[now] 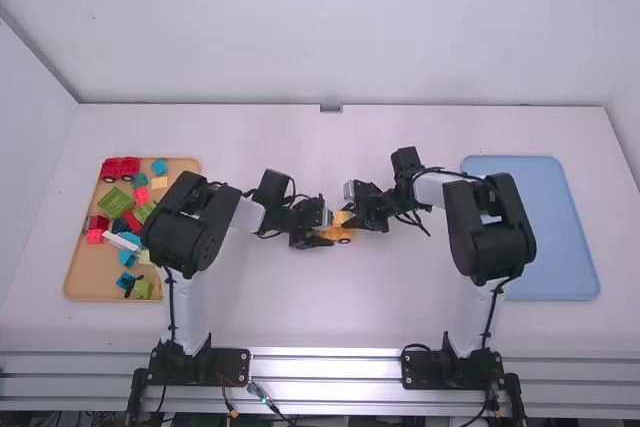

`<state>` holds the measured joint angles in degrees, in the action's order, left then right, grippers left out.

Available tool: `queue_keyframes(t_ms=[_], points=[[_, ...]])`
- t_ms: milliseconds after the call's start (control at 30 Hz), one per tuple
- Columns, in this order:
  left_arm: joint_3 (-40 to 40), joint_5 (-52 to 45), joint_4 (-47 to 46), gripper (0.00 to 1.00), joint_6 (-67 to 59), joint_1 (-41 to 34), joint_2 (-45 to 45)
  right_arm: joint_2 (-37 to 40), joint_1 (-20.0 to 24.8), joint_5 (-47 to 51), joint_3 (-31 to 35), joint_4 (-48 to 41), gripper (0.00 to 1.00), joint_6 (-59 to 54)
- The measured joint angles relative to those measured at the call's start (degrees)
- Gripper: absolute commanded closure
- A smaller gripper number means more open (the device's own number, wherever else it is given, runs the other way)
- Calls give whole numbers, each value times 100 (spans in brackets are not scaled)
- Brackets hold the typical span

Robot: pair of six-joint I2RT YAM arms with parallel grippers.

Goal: Assemble lego blocks to make yellow taxi

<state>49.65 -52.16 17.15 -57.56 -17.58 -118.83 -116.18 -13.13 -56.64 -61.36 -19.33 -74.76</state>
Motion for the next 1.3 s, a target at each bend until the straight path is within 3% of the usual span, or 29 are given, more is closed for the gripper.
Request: queue_keyframes(t_ms=[367,633,833,1300], points=[[28,37,-11,50,-55,0,0,579,-59,186,706,833,77,396],[28,4,-111,48,-52,0,0,579,-343,697,1178,1926,83,1012],[39,-13,-221,49,-63,0,0,579,-295,752,1478,2544,83,1421],[96,-122,-503,48,-319,0,0,649,-223,835,1497,2310,85,1473]])
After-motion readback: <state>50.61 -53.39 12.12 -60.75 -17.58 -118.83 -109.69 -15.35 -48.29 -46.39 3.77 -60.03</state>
